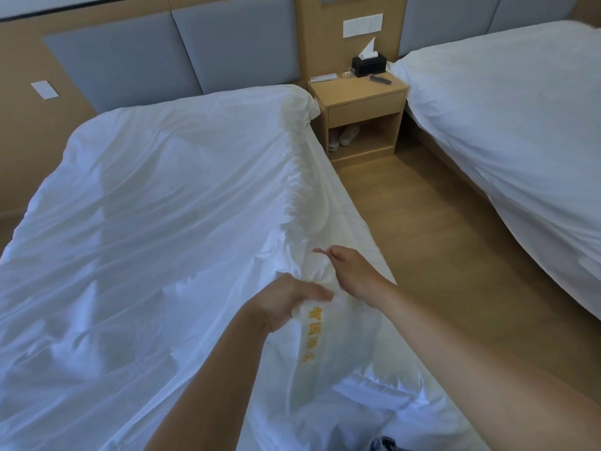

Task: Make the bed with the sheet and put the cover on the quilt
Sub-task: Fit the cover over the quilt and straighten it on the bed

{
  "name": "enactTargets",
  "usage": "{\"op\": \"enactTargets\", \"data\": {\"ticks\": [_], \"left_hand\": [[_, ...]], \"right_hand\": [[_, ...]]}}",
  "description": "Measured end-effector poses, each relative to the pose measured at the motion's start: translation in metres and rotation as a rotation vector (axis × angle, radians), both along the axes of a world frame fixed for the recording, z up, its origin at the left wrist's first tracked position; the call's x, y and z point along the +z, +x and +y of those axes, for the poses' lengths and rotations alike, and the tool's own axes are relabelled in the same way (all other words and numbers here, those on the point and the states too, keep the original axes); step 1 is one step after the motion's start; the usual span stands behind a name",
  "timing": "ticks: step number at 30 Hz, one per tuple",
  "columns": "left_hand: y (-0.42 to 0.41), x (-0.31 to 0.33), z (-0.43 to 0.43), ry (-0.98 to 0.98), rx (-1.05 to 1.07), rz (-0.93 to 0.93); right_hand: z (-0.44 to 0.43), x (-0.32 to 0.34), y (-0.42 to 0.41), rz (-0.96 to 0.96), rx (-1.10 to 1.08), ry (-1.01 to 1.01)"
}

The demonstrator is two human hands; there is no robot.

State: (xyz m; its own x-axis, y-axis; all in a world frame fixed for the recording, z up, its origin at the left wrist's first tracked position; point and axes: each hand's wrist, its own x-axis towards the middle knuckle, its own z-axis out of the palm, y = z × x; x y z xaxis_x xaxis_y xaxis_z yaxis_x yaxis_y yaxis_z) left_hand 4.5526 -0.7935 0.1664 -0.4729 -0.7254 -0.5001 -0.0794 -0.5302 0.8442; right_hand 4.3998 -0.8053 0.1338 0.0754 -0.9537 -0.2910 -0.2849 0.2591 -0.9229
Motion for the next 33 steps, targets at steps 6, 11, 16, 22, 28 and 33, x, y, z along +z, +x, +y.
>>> {"op": "enactTargets", "data": {"ticks": [6, 11, 16, 22, 28, 33], "left_hand": [[-0.011, -0.007, 0.001, 0.032, 0.037, -0.007], [-0.013, -0.002, 0.015, 0.15, -0.281, -0.067], [-0.008, -0.003, 0.009, 0.023, -0.16, -0.097], [-0.013, -0.008, 0.007, 0.02, 0.149, 0.101], [-0.024, -0.01, 0.031, 0.086, -0.144, -0.008], [-0.015, -0.012, 0.028, -0.034, 0.064, 0.007]], "right_hand": [[-0.006, 0.009, -0.002, -0.002, -0.104, -0.089], [-0.019, 0.024, 0.007, 0.282, 0.133, -0.229], [-0.006, 0.01, 0.01, 0.105, -0.014, -0.189], [0.029, -0.011, -0.009, -0.137, -0.02, 0.029], [0.01, -0.004, -0.009, 0.289, 0.052, -0.312], [0.011, 0.003, -0.007, 0.139, -0.003, -0.188]]}}
